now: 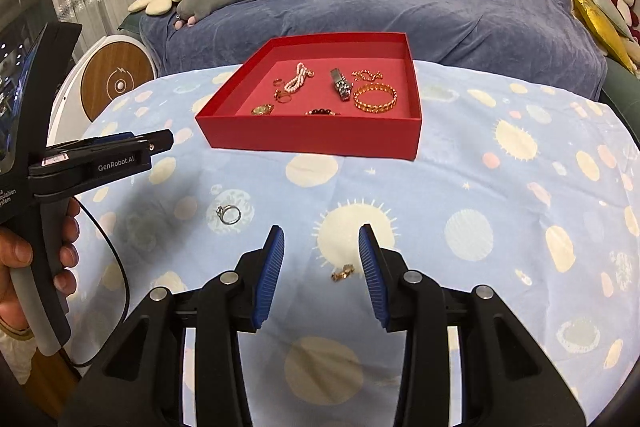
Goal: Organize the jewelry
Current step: 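Grasp the silver ring with the left tool while the right tool grasps the small gold earring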
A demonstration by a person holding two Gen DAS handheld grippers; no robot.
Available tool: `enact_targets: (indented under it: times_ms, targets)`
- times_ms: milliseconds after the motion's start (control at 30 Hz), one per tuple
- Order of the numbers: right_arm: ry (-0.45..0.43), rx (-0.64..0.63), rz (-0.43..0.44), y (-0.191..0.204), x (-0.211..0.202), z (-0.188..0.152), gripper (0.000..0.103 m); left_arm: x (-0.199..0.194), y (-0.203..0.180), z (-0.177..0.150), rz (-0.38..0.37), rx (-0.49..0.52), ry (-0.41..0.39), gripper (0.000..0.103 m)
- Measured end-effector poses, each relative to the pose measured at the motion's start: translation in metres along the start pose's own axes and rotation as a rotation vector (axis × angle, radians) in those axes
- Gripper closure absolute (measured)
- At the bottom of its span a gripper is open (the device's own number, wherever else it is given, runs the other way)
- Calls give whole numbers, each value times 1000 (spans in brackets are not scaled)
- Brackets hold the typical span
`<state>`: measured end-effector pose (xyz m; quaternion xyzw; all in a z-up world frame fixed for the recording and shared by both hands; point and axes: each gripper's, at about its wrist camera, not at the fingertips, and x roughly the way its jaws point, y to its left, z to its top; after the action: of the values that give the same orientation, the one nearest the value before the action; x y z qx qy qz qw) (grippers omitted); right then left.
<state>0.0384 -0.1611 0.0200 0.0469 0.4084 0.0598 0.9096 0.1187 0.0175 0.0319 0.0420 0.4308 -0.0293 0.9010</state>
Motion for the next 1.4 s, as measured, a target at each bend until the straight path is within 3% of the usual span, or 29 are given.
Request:
enact_targets:
  times_ms: [267, 733, 900, 1067, 1233, 1400]
  targets:
    - [28, 25, -20, -1, 8, -24, 66, 6, -2, -17, 22, 26, 9, 46]
    - [58, 27, -39, -7, 33, -28, 66, 13, -12, -39, -38, 93, 42, 46]
    - [60, 19, -45, -4, 42, -27, 74, 17, -16, -43, -59, 101, 51, 46]
    - [60, 41, -47, -9, 44, -25, 97, 21, -27, -45, -89, 118, 54, 46]
    - [48, 69, -26, -13, 38, -22, 99, 31, -45, -45, -126, 143, 63, 46]
    - [41, 82, -15, -16, 35, -19, 99, 40, -56, -42, -117, 154, 45, 46]
